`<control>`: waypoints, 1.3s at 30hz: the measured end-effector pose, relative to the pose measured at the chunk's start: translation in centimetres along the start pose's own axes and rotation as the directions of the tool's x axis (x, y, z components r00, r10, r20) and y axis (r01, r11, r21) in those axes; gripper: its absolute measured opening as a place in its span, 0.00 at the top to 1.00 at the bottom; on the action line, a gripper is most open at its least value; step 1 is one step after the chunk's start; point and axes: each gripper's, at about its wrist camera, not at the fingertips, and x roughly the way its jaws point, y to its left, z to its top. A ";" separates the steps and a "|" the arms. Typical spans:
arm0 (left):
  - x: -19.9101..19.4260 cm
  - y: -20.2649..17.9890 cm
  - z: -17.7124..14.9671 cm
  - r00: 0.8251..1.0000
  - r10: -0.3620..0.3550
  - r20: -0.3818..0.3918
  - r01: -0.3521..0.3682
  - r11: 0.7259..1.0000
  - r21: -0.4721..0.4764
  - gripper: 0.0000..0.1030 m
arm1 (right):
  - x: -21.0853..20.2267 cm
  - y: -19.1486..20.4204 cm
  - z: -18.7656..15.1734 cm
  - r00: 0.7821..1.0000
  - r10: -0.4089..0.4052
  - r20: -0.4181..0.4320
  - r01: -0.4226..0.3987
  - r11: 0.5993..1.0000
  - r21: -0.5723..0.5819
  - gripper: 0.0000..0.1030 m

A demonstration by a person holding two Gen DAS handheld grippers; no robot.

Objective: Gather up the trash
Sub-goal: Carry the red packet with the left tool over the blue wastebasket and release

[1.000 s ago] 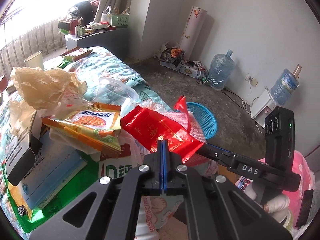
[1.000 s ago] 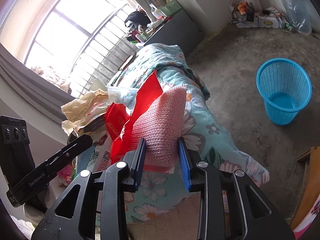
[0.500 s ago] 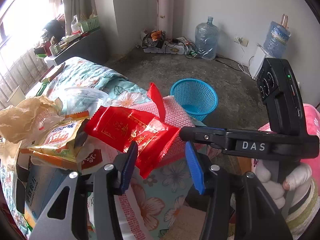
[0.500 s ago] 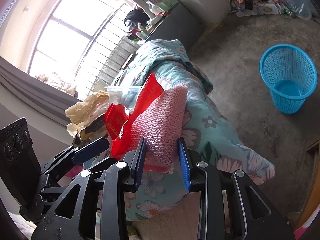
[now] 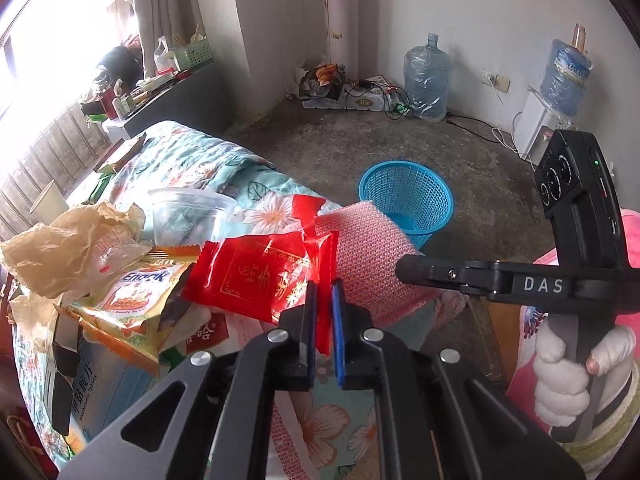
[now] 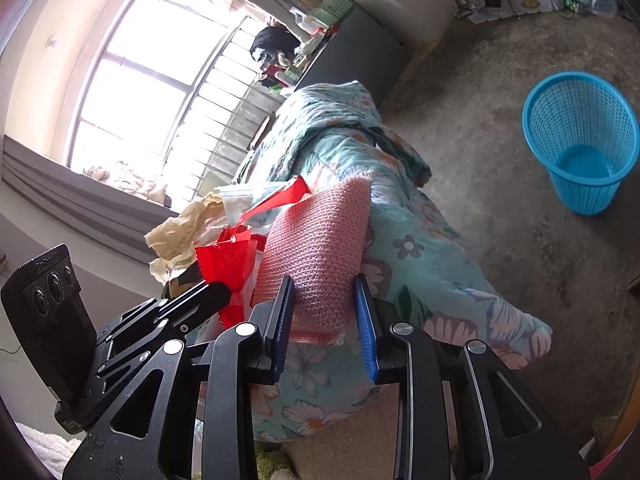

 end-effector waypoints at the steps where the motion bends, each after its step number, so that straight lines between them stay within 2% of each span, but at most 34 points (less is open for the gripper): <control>1: -0.5 0.0 0.1 1.000 0.000 0.015 0.000 1.000 -0.004 0.96 | -0.5 -0.1 0.0 1.000 -0.002 0.008 0.002 1.000 0.000 0.73; 7: -3.9 0.0 1.5 0.991 -0.005 0.131 0.006 1.000 -0.012 0.96 | -2.2 -0.7 0.7 0.999 0.002 0.052 -0.004 1.000 0.029 0.73; 14: -6.7 -0.9 3.6 0.977 0.002 0.214 -0.001 1.000 -0.003 0.96 | -5.2 -1.2 1.2 0.990 0.011 0.139 -0.017 0.999 0.040 0.73; 18: -7.7 -2.2 5.8 0.967 -0.032 0.253 0.027 0.999 0.022 0.96 | -7.4 -1.8 1.7 0.978 0.001 0.207 -0.016 0.997 0.071 0.73; 23: -7.8 -4.1 9.3 0.954 -0.111 0.279 0.092 0.993 0.080 0.96 | -9.6 -3.1 2.6 0.955 -0.064 0.290 0.029 0.992 0.125 0.73; 27: -5.9 -5.9 13.3 0.947 -0.197 0.254 0.174 0.979 0.108 0.96 | -10.2 -4.9 3.1 0.935 -0.135 0.327 0.069 0.976 0.206 0.73; 30: -3.0 -7.1 16.8 0.941 -0.281 0.190 0.268 0.959 0.094 0.96 | -10.5 -6.6 3.9 0.916 -0.199 0.348 0.102 0.955 0.278 0.73; 34: 2.8 -9.3 20.7 0.929 -0.361 0.079 0.356 0.932 0.065 0.96 | -10.7 -9.4 5.3 0.881 -0.301 0.365 0.158 0.914 0.373 0.73; 39: 11.5 -11.9 23.1 0.918 -0.392 -0.059 0.394 0.919 0.024 0.95 | -9.3 -14.6 7.3 0.865 -0.375 0.334 0.186 0.857 0.480 0.73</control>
